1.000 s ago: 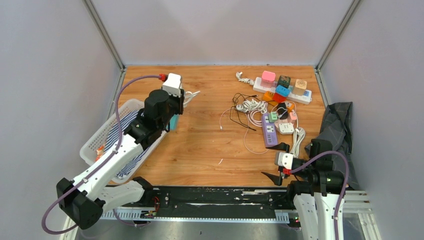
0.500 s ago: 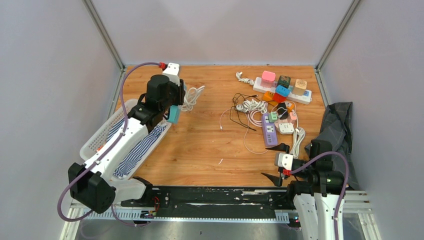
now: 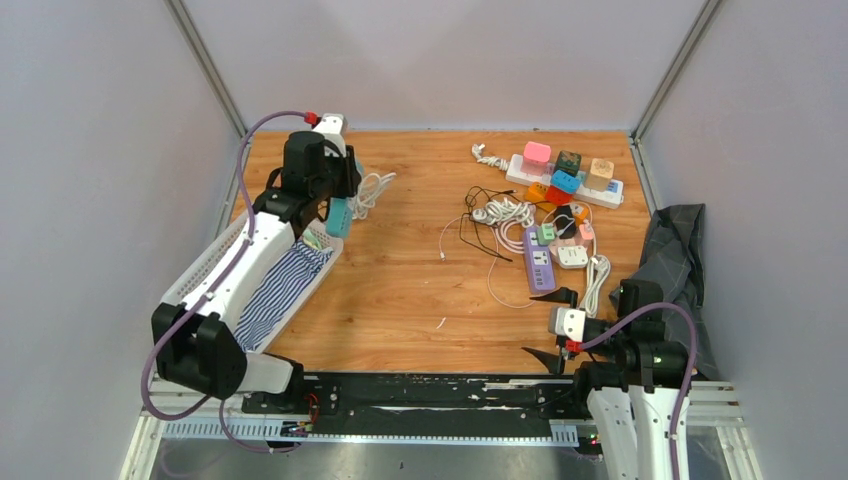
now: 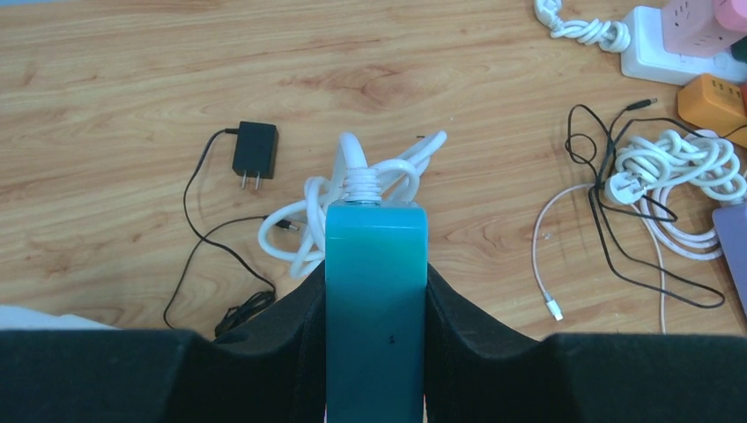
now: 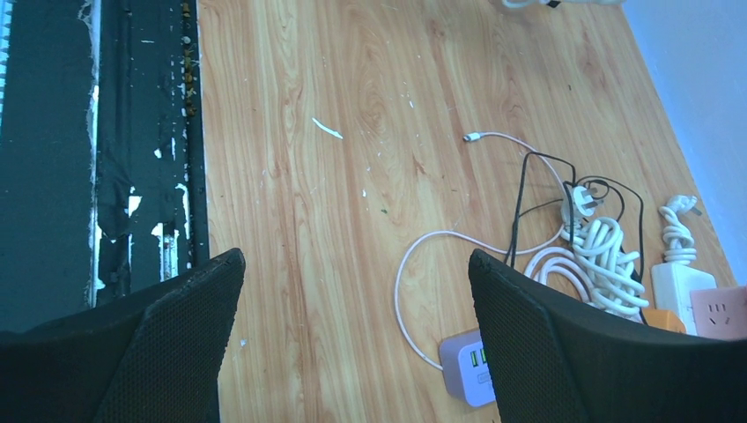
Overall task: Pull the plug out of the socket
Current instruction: Place the socket at the corner of the board.
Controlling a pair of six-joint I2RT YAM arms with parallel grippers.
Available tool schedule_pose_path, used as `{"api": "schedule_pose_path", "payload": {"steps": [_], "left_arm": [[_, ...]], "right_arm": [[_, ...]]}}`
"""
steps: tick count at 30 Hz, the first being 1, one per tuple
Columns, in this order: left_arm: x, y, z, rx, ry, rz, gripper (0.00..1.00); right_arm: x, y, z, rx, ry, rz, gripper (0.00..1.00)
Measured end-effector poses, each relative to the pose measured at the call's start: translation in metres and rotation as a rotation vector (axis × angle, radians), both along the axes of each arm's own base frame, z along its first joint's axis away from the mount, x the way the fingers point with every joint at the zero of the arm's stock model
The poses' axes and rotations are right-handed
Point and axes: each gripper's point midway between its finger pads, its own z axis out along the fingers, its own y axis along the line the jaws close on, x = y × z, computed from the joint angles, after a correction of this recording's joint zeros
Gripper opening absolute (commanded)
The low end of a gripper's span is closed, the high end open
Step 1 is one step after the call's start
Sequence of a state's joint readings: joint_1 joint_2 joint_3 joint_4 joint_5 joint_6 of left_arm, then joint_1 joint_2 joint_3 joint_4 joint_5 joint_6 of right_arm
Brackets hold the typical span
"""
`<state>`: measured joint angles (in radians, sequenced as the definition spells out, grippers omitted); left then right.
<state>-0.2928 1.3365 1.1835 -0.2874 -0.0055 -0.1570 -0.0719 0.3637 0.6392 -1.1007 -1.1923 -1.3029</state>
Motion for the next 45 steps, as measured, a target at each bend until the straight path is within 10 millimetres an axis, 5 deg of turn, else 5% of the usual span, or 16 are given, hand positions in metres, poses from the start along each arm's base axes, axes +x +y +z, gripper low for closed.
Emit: {"api": "schedule_pose_path", "payload": {"steps": [8,17,29,39,45], "left_arm": [[0.031,0.012,-0.015,-0.041,0.053,0.011,0.00],[0.115,0.022,-0.025,-0.123,0.081,0.071,0.00],[0.178,0.040,-0.100,-0.213,0.168,0.155,0.07],[0.201,0.046,-0.119,-0.248,0.128,0.156,0.21],[0.214,0.057,-0.122,-0.248,0.124,0.213,0.51]], "right_arm": [[-0.003,0.003,-0.001,0.000,0.014,0.024,0.98],[-0.002,0.002,-0.001,-0.003,0.019,0.015,0.98],[0.000,0.001,-0.003,-0.004,0.028,0.010,0.98],[0.005,-0.001,-0.007,-0.009,0.060,-0.005,0.98],[0.006,-0.002,-0.008,-0.011,0.067,-0.016,0.98]]}}
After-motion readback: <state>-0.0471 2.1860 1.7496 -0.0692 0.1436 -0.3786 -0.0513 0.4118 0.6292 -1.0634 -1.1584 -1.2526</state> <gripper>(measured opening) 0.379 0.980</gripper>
